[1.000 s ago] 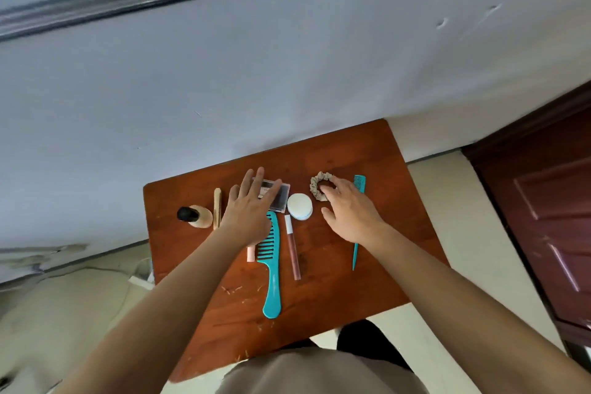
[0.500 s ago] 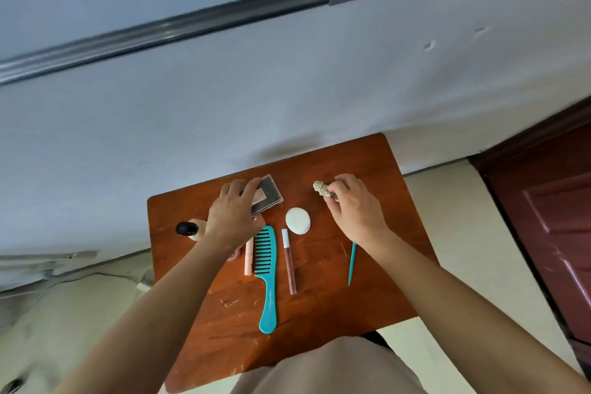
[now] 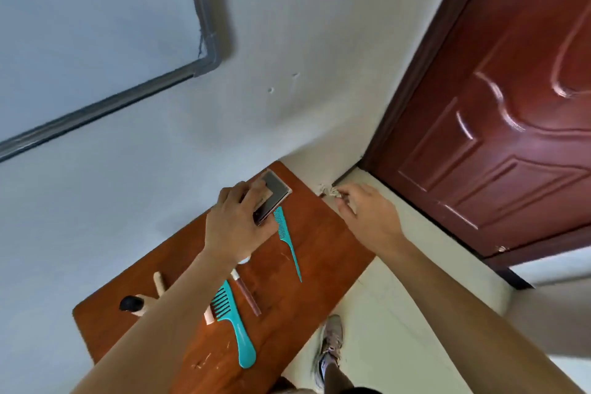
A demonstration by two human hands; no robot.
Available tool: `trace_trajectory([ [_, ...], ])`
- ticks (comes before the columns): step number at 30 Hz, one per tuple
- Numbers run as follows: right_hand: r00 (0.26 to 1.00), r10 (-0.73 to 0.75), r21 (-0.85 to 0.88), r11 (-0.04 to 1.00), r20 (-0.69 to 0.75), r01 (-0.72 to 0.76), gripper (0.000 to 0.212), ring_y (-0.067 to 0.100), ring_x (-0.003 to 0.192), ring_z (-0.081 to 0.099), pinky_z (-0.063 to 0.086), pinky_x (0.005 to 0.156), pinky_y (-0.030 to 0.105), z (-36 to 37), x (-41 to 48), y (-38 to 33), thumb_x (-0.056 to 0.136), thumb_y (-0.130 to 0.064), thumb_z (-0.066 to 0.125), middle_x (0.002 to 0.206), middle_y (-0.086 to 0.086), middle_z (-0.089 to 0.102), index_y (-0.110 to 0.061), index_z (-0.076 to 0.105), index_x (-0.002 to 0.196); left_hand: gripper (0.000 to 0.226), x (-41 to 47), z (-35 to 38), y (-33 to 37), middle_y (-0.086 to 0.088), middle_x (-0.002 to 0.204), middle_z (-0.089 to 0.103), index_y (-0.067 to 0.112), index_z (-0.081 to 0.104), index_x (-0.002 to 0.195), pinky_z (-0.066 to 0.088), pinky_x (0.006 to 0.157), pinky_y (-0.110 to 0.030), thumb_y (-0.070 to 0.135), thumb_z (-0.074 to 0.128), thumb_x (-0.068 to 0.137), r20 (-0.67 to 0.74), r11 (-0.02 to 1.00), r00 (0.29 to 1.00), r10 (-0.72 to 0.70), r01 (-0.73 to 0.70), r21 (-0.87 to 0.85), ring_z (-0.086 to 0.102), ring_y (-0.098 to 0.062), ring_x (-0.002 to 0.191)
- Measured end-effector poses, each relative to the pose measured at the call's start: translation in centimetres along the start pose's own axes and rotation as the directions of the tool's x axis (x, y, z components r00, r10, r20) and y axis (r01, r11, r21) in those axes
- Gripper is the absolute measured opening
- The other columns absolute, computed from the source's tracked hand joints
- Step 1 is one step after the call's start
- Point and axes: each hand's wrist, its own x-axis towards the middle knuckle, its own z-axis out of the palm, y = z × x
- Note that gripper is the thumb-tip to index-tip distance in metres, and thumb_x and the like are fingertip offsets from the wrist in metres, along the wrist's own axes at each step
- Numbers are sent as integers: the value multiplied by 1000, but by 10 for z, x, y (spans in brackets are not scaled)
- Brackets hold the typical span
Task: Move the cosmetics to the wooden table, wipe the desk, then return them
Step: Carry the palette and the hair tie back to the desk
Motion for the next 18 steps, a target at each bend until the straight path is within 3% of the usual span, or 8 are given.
trace_trajectory([
  [6, 925, 286, 15, 957, -252, -291, 19, 9, 92, 60, 42, 68, 26, -91, -94, 86, 96, -44, 52, 99, -13, 64, -35, 62, 109, 65, 23, 14, 130, -1, 119, 60, 31, 50, 129, 55, 67, -38, 57, 57, 71, -4, 947, 948, 317, -317, -60, 55, -26, 106],
  [11, 774, 462, 49, 870, -434, -491, 18, 10, 84, 62, 46, 62, 27, -162, -212, 175, 95, -42, 55, 96, -14, 64, -32, 64, 107, 60, 4, 37, 281, -1, 111, 58, 25, 53, 123, 55, 68, -38, 50, 55, 68, -94, 803, 819, 566, -573, -161, 49, -24, 99],
  [14, 682, 539, 75, 808, -495, -584, 18, 10, 77, 62, 41, 55, 21, -195, -292, 227, 95, -45, 54, 94, -14, 64, -35, 64, 106, 61, -29, 65, 376, 1, 110, 56, 25, 54, 123, 55, 64, -39, 47, 58, 66, -111, 715, 737, 667, -674, -185, 50, -25, 96],
  [18, 531, 629, 145, 711, -568, -688, 20, 17, 76, 64, 52, 62, 31, -237, -399, 300, 95, -46, 56, 94, -10, 66, -32, 65, 104, 59, -82, 98, 511, 7, 107, 57, 29, 56, 121, 53, 59, -35, 46, 60, 64, -119, 618, 655, 746, -748, -242, 52, -21, 95],
])
